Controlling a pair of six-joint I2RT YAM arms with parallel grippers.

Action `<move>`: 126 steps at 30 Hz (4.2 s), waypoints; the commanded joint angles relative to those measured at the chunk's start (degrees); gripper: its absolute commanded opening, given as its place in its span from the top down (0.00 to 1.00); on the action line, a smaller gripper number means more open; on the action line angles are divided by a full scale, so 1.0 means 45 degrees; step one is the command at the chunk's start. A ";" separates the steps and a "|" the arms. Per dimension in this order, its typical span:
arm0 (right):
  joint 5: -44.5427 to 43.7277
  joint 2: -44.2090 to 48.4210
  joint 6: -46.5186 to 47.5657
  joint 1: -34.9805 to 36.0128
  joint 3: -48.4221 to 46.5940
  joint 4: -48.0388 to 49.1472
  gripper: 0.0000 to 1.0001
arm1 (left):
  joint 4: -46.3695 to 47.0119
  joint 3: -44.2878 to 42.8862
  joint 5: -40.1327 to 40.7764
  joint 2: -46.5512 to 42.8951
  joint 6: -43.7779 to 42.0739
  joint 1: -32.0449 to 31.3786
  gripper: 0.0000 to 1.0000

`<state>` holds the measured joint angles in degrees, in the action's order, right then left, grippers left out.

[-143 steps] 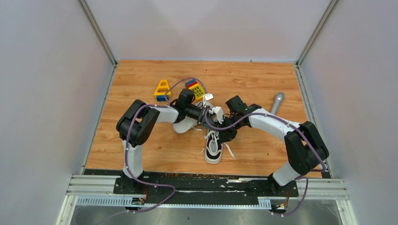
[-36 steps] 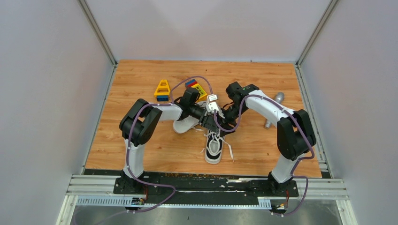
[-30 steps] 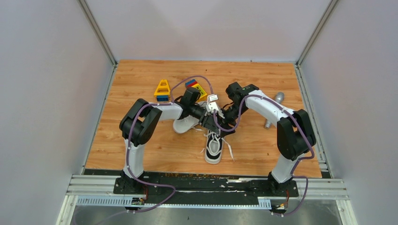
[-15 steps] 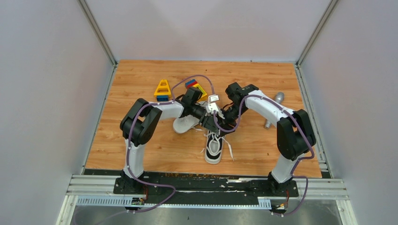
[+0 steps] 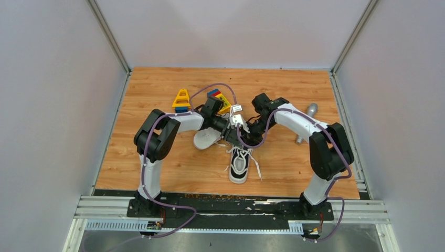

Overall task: Tie the shoes
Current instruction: Cross the shoelace with the shoelace.

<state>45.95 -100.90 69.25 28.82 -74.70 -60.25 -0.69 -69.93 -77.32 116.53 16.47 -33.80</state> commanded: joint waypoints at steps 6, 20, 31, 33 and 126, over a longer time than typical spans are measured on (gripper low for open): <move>-0.0838 0.1185 -0.2809 0.0158 0.1329 0.3125 1.00 | -0.2568 -0.1217 0.0609 -0.0198 -0.2313 0.0302 0.96; -0.2055 0.1082 -0.6049 0.0374 0.1321 0.3860 1.00 | 0.1503 0.1327 0.2970 -0.2263 -0.0732 0.0267 0.75; -0.2256 0.1026 -0.7349 0.0412 0.1107 0.3667 1.00 | 0.1871 0.1772 0.4642 -0.2816 -0.1008 -0.0430 0.67; -0.2283 0.1017 -0.7421 0.0412 0.1111 0.3644 1.00 | 0.1835 0.1815 0.4711 -0.2823 -0.1129 -0.0547 0.67; -0.1161 0.0947 -0.7659 -0.0231 0.0329 0.2999 1.00 | 1.1538 0.6178 0.6566 -0.2841 -0.3449 -0.0975 0.49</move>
<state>38.74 -99.53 34.57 28.03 -72.07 -47.27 51.27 -40.14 -46.44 103.22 3.07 -37.91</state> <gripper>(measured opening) 0.026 0.546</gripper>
